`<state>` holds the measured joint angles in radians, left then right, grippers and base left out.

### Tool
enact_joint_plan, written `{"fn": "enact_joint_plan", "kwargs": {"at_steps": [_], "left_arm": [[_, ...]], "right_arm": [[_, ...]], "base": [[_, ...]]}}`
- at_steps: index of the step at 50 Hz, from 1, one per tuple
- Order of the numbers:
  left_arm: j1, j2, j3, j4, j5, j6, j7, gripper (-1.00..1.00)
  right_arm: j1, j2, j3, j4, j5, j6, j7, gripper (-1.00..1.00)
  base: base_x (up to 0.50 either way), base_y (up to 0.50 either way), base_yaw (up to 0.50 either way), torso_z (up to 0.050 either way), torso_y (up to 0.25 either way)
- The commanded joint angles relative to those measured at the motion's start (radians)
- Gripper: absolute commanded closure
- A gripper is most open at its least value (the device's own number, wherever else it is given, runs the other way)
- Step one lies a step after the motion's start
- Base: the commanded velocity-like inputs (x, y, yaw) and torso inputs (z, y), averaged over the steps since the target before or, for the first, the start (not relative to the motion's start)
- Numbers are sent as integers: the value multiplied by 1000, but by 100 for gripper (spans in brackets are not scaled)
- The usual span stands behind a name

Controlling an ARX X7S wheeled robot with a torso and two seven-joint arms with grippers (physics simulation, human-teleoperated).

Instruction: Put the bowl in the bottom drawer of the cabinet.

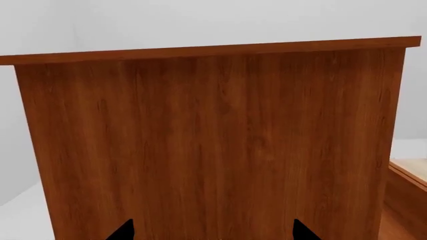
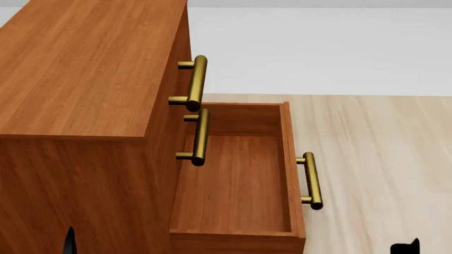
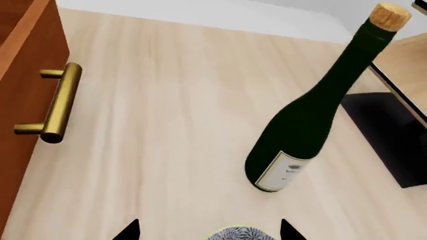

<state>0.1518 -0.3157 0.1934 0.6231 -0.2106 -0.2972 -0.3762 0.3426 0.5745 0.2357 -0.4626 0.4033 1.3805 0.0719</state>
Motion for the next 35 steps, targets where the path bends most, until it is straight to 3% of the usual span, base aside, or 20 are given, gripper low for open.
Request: {"fn": "enact_joint_plan", "kwargs": {"at_steps": [1,35], "left_arm": [[4,-2,3,-4,-3,10,-2,-100],[-2,-8,16,-15,-8,14,-13,-100]], "right_arm": [[-17,57,21,134,-14,-32,-31,-100],[44,115,-64,481,-73,-167,-70,-100]], "base": [[0,0,0,0,0],[0,0,0,0,0]]}}
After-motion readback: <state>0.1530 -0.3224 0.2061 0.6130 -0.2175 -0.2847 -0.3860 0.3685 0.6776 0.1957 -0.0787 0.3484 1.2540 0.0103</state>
